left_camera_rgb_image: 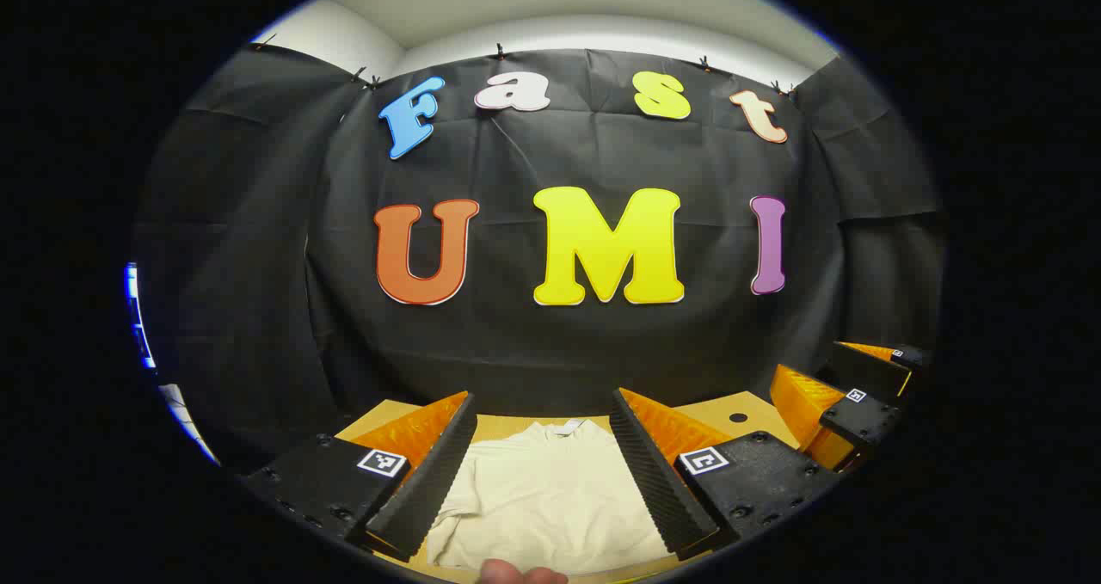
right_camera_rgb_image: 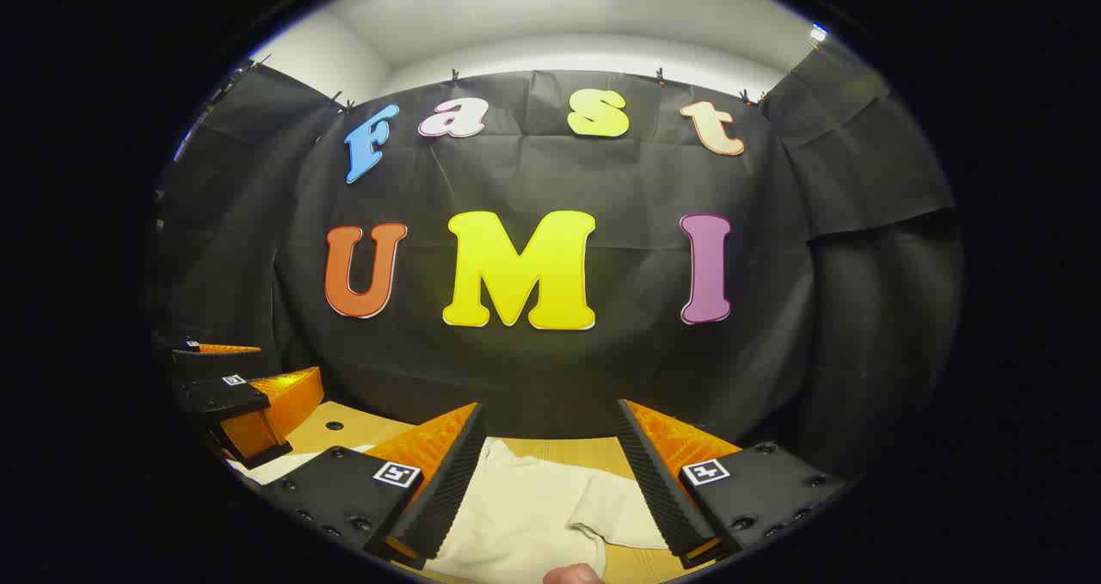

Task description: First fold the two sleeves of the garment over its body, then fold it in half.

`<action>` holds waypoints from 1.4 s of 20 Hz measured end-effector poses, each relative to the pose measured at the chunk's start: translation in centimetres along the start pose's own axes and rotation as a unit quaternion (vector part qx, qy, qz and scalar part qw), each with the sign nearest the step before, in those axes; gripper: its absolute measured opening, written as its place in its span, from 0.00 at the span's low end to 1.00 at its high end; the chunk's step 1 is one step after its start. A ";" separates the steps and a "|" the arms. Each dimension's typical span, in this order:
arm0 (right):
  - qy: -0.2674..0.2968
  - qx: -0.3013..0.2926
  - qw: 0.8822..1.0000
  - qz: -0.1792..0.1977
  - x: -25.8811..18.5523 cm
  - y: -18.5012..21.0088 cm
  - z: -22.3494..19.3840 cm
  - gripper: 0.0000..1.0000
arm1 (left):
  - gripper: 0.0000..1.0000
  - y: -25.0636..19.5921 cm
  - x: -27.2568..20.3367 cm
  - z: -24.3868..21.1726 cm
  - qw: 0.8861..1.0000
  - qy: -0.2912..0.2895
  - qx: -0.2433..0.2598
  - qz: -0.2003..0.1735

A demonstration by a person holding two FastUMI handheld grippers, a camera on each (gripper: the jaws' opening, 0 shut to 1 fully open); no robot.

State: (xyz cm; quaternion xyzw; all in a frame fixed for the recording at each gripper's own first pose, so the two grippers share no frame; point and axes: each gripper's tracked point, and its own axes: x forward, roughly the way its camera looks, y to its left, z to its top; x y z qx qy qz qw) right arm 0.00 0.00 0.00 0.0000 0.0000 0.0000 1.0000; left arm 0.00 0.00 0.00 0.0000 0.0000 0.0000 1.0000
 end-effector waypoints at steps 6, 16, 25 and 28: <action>-0.020 -0.003 1.000 0.022 0.2 0.0 0.9 0.94 | 0.99 -0.5 0.1 -0.3 1.000 0.002 0.001 0.005; -0.015 0.008 1.000 0.023 1.1 -0.7 0.7 0.94 | 0.99 -0.7 0.2 -0.5 1.000 0.007 0.006 0.015; -0.012 -0.002 0.999 0.035 1.0 -1.0 0.5 0.94 | 0.99 -1.3 -0.1 -0.6 1.000 0.008 0.004 0.018; -0.011 0.006 0.999 0.035 1.0 -2.1 0.4 0.94 | 0.99 -2.4 -0.4 -0.9 1.000 0.010 0.002 0.011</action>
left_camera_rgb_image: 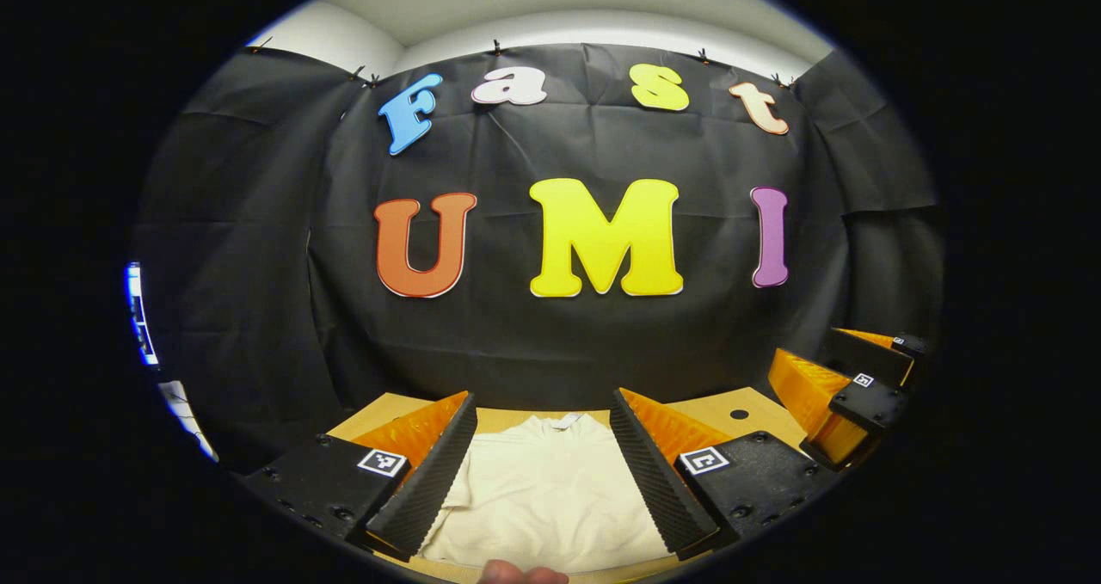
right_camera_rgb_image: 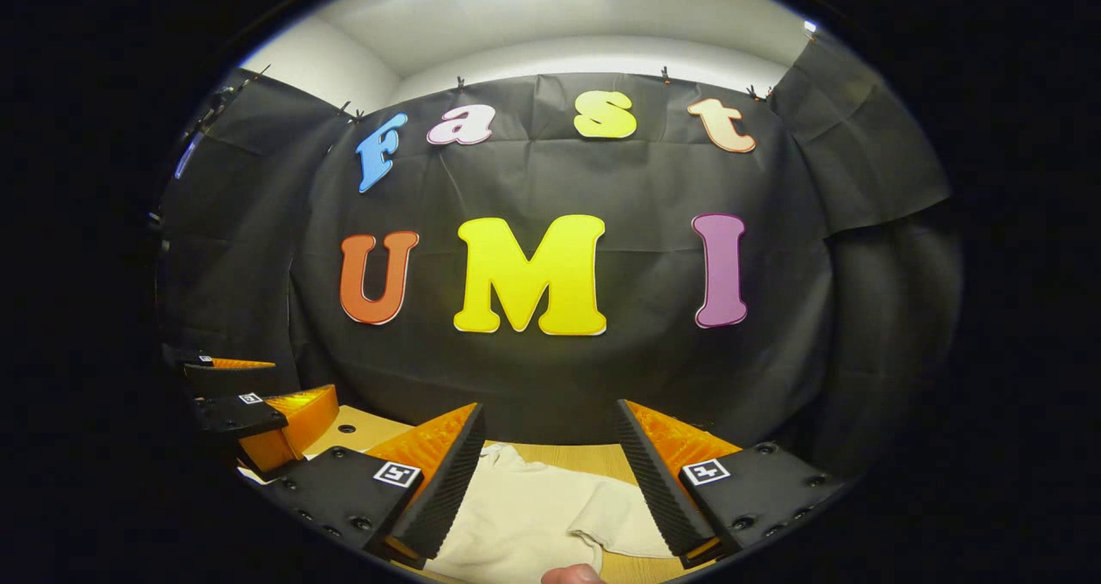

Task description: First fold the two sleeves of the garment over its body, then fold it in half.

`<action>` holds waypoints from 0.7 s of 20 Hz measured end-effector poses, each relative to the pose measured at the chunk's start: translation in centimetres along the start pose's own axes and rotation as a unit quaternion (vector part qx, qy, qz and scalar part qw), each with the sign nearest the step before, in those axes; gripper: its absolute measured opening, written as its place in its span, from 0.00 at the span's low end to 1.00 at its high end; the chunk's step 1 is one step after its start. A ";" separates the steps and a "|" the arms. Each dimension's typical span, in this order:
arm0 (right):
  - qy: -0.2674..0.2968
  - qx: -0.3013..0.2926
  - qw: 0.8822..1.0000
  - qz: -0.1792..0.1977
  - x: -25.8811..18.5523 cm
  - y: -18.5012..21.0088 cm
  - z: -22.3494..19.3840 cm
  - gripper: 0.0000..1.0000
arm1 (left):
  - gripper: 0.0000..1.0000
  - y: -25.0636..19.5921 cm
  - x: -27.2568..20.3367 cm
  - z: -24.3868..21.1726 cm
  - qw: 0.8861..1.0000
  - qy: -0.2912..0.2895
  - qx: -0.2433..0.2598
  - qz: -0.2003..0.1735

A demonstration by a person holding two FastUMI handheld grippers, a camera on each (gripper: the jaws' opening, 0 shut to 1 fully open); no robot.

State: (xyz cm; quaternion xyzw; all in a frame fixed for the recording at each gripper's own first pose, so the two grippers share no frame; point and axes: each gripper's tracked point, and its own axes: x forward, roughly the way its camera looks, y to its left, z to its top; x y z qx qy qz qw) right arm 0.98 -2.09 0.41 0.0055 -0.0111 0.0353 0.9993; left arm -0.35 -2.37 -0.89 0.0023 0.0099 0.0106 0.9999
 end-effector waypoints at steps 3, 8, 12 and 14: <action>0.011 -0.013 1.000 -0.008 0.1 -2.6 -0.7 0.94 | 0.99 -0.9 0.1 -0.2 1.000 0.007 -0.001 -0.001; 0.019 -0.011 0.999 -0.045 -0.1 -8.8 -1.5 0.94 | 0.99 -2.2 0.2 -0.4 1.000 0.010 0.005 -0.001; 0.028 -0.010 0.997 -0.076 -0.3 -13.0 -2.2 0.94 | 0.99 -3.4 0.8 -0.4 1.000 0.010 0.014 -0.008; 0.045 -0.009 0.995 -0.092 -0.5 -15.0 -3.2 0.94 | 0.99 -3.7 1.2 -0.7 1.000 0.019 0.013 -0.007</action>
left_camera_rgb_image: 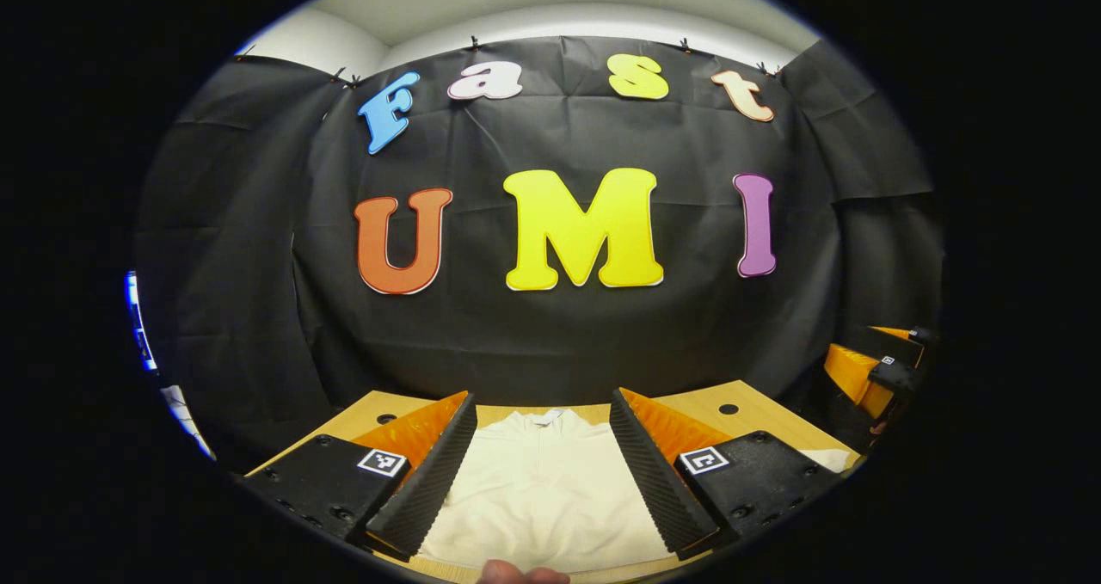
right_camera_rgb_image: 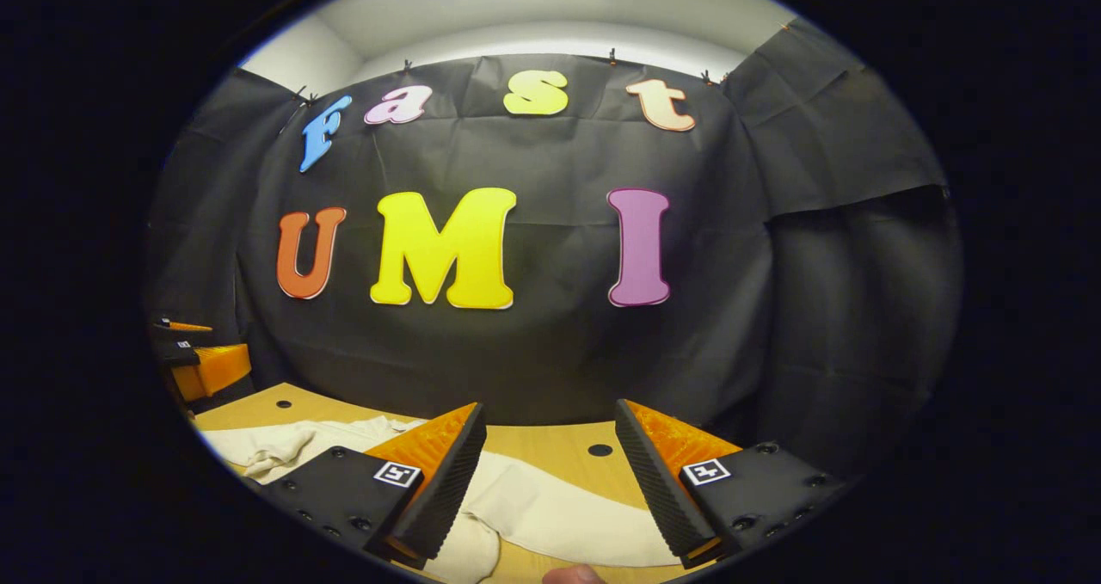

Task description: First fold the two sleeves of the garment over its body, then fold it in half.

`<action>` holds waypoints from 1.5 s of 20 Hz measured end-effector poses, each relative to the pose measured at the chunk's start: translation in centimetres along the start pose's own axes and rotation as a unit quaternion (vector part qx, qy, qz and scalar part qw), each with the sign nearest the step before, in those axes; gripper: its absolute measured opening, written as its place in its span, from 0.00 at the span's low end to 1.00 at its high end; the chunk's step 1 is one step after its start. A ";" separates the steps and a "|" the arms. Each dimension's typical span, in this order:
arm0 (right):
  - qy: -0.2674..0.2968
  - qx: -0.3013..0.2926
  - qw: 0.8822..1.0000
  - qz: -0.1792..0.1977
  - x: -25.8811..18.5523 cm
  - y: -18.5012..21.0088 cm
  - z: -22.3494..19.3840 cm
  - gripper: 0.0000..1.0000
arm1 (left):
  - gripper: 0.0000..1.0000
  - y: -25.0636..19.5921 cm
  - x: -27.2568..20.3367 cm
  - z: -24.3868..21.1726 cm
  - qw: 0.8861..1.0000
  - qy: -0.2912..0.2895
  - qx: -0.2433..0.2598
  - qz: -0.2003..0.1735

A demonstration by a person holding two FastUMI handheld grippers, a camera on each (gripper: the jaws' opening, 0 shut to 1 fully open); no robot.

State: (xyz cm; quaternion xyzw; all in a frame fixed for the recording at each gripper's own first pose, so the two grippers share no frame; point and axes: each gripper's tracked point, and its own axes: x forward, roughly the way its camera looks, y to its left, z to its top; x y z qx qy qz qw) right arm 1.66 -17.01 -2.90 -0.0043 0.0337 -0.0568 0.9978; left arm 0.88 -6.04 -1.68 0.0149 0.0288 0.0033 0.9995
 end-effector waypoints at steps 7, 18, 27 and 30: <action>0.070 -0.023 0.996 -0.052 -0.8 -9.0 -4.4 0.94 | 0.99 -2.0 0.7 -0.7 1.000 0.020 -0.013 -0.018; 0.281 0.010 0.954 -0.103 -3.3 -19.8 -21.7 0.94 | 0.99 -6.8 0.8 -1.9 0.997 0.047 0.009 -0.053; 0.365 0.052 0.921 -0.124 -2.2 -23.0 -29.5 0.94 | 0.99 -7.9 0.7 -2.3 0.997 0.059 0.023 -0.041; 0.383 0.057 0.914 -0.121 -2.3 -23.0 -30.7 0.94 | 0.99 -7.6 0.5 -2.7 0.997 0.066 0.020 -0.031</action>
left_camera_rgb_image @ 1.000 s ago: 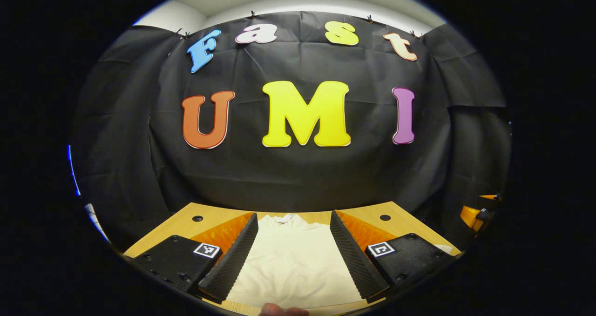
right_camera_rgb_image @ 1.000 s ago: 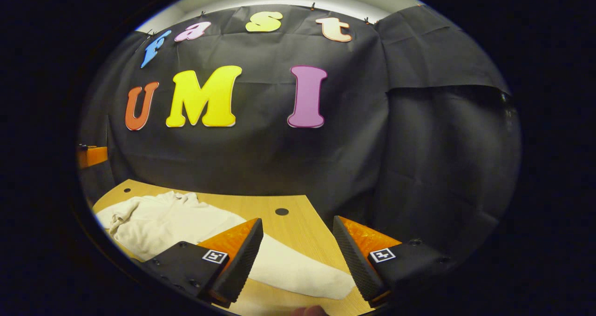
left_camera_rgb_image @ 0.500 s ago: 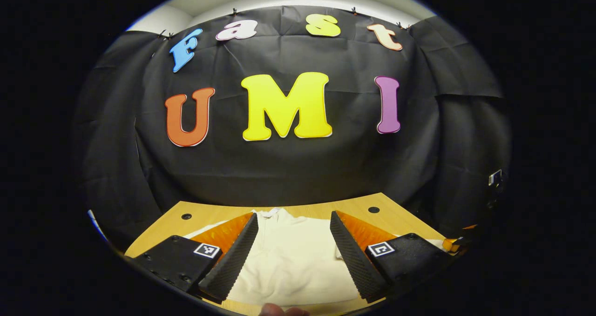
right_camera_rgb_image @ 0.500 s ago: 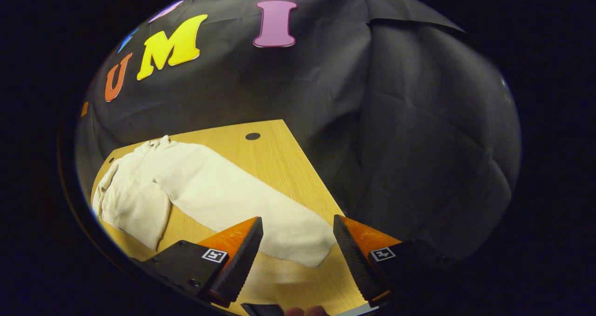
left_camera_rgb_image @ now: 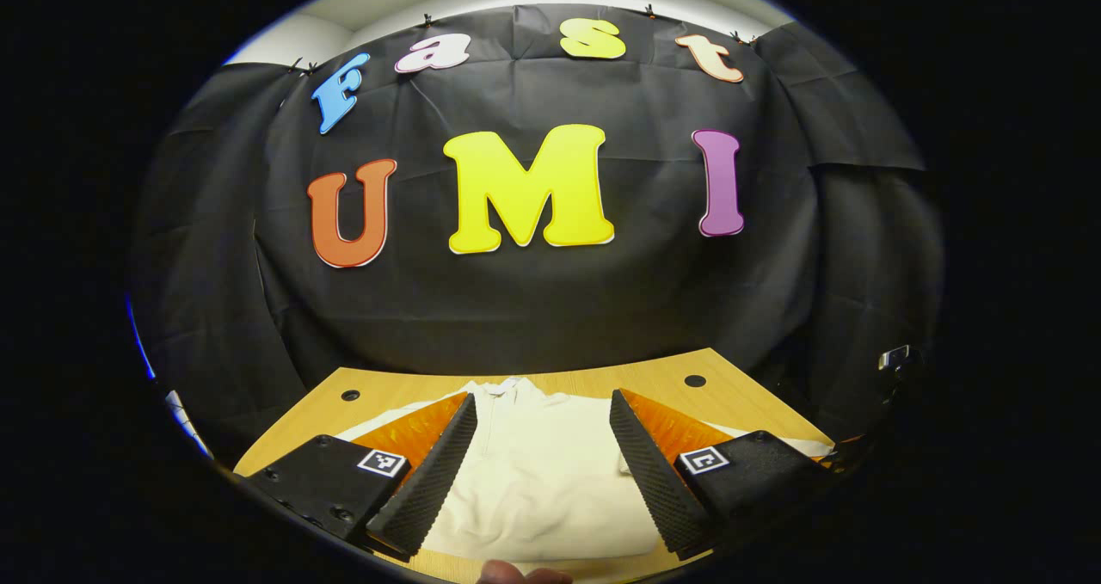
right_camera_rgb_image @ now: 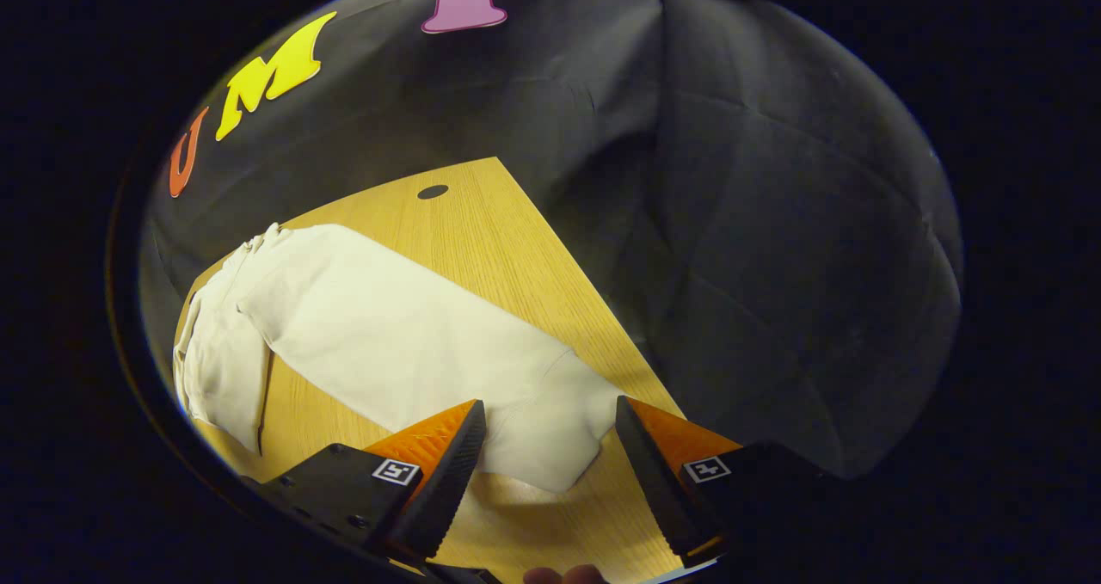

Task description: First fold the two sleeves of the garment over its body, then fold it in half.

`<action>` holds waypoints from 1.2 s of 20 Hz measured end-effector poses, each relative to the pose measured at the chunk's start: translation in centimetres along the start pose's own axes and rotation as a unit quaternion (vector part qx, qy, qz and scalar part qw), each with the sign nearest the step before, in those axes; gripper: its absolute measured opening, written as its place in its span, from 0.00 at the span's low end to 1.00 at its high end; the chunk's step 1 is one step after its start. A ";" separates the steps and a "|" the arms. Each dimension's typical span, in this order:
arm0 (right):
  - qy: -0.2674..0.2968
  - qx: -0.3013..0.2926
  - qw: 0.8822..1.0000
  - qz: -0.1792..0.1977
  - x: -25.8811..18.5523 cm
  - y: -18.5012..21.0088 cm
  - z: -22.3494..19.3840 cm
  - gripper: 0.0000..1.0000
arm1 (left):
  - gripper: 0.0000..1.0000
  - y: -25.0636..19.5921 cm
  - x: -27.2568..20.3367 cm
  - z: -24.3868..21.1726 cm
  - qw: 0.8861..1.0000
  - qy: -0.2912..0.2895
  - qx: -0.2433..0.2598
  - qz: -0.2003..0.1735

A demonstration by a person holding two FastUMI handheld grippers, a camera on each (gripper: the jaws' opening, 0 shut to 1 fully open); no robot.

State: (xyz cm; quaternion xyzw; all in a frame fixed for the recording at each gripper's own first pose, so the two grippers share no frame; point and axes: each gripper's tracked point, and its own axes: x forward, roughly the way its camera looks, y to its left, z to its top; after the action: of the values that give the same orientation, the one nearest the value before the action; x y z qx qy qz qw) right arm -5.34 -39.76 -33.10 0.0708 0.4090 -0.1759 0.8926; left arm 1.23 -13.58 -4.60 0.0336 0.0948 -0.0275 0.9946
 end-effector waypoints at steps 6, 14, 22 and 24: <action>0.021 0.016 1.000 0.005 1.0 -0.4 -0.9 0.96 | 0.99 1.1 -0.4 0.1 1.000 -0.001 0.003 0.015; 0.008 0.050 0.999 -0.012 1.4 -0.6 -0.4 0.65 | 0.99 1.8 -0.9 -1.2 1.000 0.017 0.006 0.015; 0.024 0.121 0.992 0.027 1.8 -0.3 0.3 0.09 | 0.99 3.3 -1.6 -0.8 1.000 0.005 0.003 0.008; 0.025 0.135 0.990 0.024 1.5 -0.5 0.4 0.01 | 0.99 4.1 -1.8 -0.5 1.000 0.002 0.000 0.010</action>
State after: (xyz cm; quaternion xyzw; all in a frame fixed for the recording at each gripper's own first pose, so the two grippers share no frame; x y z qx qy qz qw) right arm -4.36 -40.75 -34.00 0.2044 0.4015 -0.2063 0.8686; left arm -0.35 -9.37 -4.51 0.0344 0.0969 -0.0178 0.9945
